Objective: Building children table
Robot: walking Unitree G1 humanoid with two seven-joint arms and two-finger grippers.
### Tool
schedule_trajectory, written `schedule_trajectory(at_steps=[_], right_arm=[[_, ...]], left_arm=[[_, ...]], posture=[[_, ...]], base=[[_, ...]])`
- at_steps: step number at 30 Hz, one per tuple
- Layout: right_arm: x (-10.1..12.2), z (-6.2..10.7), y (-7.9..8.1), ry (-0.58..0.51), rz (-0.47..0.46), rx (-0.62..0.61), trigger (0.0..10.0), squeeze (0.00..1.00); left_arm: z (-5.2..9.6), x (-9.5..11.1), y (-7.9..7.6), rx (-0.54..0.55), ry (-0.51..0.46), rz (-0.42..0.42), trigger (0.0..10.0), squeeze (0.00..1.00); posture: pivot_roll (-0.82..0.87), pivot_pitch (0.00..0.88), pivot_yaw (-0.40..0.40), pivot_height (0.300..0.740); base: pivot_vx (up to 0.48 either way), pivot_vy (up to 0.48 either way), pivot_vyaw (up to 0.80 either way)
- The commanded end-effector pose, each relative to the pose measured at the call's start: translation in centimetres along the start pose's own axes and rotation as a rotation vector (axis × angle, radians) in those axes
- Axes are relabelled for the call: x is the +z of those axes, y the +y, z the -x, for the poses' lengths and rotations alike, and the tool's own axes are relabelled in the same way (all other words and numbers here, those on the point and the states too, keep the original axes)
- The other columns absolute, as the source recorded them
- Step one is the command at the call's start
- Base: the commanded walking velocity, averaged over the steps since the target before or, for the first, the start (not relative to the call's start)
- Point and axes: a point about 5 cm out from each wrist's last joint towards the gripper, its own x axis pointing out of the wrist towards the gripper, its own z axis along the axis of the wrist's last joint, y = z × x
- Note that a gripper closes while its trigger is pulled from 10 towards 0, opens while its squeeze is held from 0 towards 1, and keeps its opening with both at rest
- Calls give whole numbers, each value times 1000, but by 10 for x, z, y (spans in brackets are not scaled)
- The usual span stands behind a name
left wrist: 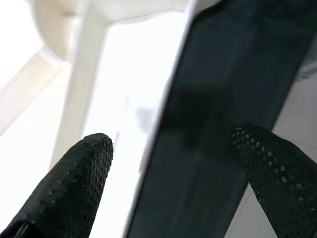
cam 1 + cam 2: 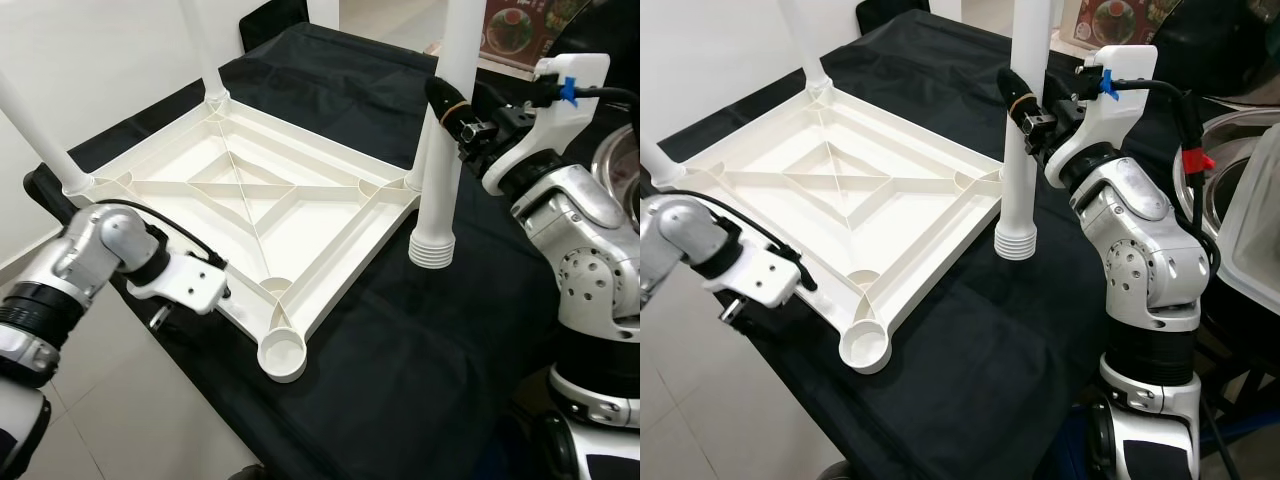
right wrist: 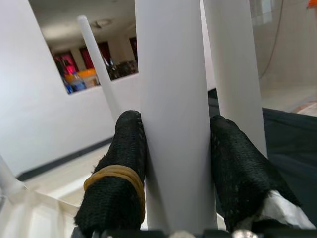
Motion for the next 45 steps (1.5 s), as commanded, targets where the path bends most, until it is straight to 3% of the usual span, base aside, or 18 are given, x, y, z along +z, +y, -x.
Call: schedule_trajectory(at_steps=[1,4,6,11,13,17,18,20,22,27,28,29,30,33,34,37,38,45], right_arm=[[10,-1,6,-38,-37,39,10000,0],[11,0,8,-47,-60,61,10000,0],[15,3,17,-77,-140,138,10000,0],[16,7,29,-105,-229,231,10000,0],[16,7,29,-105,-229,231,10000,0],[11,11,37,-103,-276,285,10000,0],[9,13,43,-102,-304,318,10000,0],[9,13,43,-102,-304,318,10000,0],[8,12,46,-98,-310,349,10000,0],[9,11,51,-93,-308,389,10000,0],[10,10,54,-93,-305,426,10000,0],[10,10,54,-93,-305,426,10000,0],[12,9,59,-92,-301,475,10000,0],[15,9,66,-80,-281,565,10000,0],[15,9,67,-74,-270,595,10000,0],[15,9,68,-70,-264,611,10000,0],[15,10,69,-69,-257,628,10000,0],[16,14,80,-60,-245,728,10000,0]], left_arm=[[12,-1,0,99,-38,44,10000,0],[17,4,6,188,-101,60,10000,0],[32,22,15,408,-349,129,10000,0],[48,30,21,708,-629,282,10000,0],[48,30,21,708,-629,282,10000,0],[40,29,19,932,-784,474,10000,0],[18,32,14,1073,-942,697,10000,0],[18,32,14,1073,-942,697,10000,0],[-7,49,7,1113,-1158,929,10000,0],[-17,71,3,1039,-1276,968,10000,0],[-17,79,4,980,-1291,945,10000,855],[-17,79,4,980,-1291,945,10000,855],[-14,85,5,914,-1297,889,10000,1000],[-7,96,7,796,-1280,766,10000,1000],[-3,102,6,708,-1277,712,10000,169],[0,106,4,656,-1277,694,10000,169],[2,109,1,595,-1254,664,10000,0],[-7,103,13,597,-1099,626,10000,0]], posture=[[-93,150,50,740],[-94,148,47,740],[-91,139,42,740],[-88,130,34,740],[-88,130,34,740],[-86,127,27,740],[-80,120,21,740],[-80,120,21,740],[-77,115,11,740],[-80,111,10,740],[-82,105,7,740],[-82,105,7,740],[-82,102,7,740],[-76,95,1,740],[-75,92,0,740],[-75,92,0,740],[-79,87,3,740],[-91,72,9,740]], base=[[0,0,0],[0,0,0],[0,0,0],[0,0,0],[0,0,0],[0,0,0],[0,0,0],[0,0,0],[0,0,0],[0,0,0],[0,0,0],[0,0,0],[0,0,0],[0,0,0],[0,0,0],[0,0,0],[0,0,0],[0,0,0]])
